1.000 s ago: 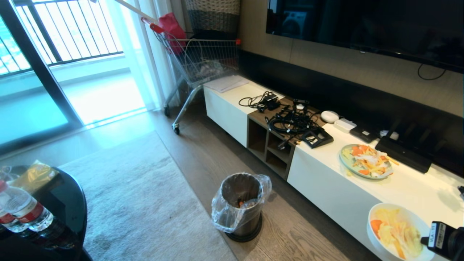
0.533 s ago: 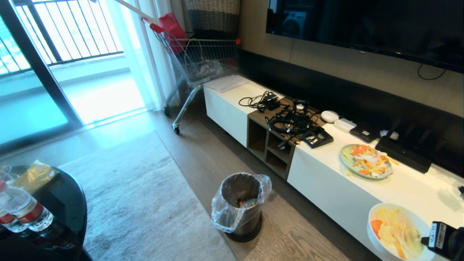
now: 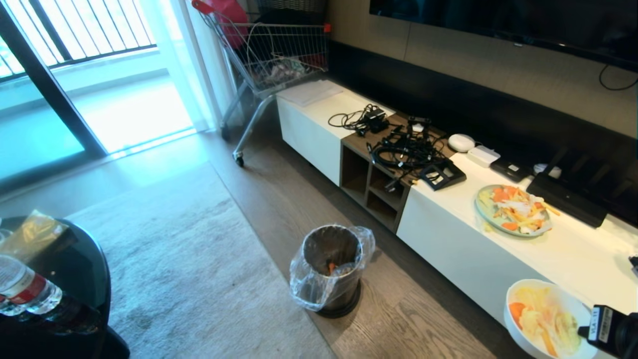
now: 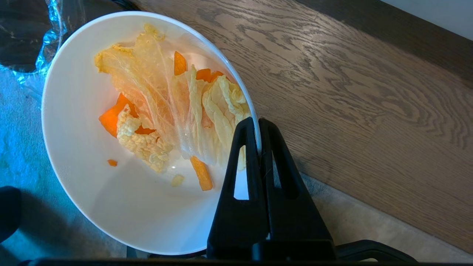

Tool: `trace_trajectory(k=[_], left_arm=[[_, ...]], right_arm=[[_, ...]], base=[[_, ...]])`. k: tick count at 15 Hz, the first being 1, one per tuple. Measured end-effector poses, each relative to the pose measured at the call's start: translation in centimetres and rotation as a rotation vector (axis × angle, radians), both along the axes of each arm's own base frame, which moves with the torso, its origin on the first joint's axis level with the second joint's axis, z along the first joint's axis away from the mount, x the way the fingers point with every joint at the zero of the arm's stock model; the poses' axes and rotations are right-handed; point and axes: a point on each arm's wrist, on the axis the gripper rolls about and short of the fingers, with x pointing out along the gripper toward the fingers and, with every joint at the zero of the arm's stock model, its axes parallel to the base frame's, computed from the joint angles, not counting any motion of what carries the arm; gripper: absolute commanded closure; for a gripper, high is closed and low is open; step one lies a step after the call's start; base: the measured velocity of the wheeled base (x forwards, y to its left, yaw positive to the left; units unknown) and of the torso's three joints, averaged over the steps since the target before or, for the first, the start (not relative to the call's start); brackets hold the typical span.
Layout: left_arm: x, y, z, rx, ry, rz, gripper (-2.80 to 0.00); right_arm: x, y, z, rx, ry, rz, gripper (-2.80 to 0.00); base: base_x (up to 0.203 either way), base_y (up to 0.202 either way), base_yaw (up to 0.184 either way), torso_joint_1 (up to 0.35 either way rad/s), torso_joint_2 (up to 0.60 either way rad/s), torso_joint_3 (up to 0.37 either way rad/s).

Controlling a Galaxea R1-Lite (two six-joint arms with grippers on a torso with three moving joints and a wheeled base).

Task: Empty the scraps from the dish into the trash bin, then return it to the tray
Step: Move the bowl over the trash can

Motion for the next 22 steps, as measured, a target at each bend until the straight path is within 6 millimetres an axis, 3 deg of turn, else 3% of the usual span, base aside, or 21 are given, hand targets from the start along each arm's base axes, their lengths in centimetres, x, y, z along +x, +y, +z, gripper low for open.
trace_trajectory(k=[9,22], left_arm=[[0.0,0.0,0.0,-0.002,0.000,0.001,0.00],[0.0,0.0,0.0,-0.006,0.000,0.000,0.00]], right_arm=[[0.2,0.0,0.1,-0.004,-0.008,0.002,0.00],[1.9,2.1,2.2,-0.033,-0.272,0.182,0.00]], base=[[0.000,0.000,0.000,0.003,0.00,-0.197],[0.000,0.000,0.000,0.004,0.00,-0.196]])
